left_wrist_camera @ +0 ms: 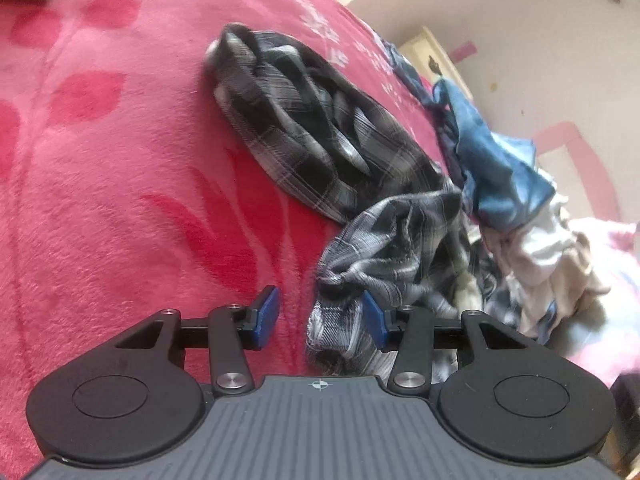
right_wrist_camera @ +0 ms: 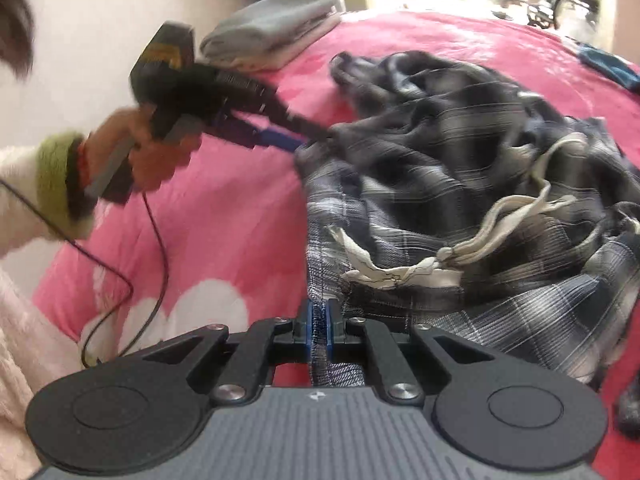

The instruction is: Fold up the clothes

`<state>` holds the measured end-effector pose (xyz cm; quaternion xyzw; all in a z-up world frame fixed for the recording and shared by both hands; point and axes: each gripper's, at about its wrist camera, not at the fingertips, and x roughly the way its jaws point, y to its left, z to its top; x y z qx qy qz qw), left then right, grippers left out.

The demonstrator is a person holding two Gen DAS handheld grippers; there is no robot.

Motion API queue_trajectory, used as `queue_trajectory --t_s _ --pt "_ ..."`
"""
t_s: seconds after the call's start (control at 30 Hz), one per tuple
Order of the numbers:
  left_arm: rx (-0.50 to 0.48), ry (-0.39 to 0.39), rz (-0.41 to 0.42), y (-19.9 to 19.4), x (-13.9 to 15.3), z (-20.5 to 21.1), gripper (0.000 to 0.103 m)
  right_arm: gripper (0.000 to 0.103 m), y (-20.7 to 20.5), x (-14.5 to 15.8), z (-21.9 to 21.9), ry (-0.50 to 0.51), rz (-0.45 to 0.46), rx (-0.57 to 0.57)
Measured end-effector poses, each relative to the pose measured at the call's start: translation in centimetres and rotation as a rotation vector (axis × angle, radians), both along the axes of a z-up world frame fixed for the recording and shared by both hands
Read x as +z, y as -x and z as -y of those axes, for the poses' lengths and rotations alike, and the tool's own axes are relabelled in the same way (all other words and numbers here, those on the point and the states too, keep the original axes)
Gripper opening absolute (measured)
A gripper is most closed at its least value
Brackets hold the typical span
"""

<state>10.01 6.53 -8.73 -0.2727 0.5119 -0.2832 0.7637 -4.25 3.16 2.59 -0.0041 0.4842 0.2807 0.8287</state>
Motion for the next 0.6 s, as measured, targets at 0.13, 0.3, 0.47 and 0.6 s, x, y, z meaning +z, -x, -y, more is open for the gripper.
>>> queue_trajectory --t_s 0.13,0.3,0.47,0.6 --pt "-0.012 0.018 -0.025 -0.1 -0.1 -0.2 0.046 0.008 0.1 -0.1 -0.7 0.035 0.039 0.008" --pt "-0.105 -0.047 0.023 0.5 0.1 1.9 0.047 0.013 0.5 -2.6 -1.9 0.111 0.048 0.073" --pt "-0.168 -0.142 0.113 1.5 0.6 3.9 0.047 0.023 1.6 -0.9 -2.2 0.149 0.082 0.095" --pt "-0.165 -0.149 0.114 1.6 0.4 3.9 0.047 0.052 1.4 1.9 3.2 0.035 0.024 -0.132"
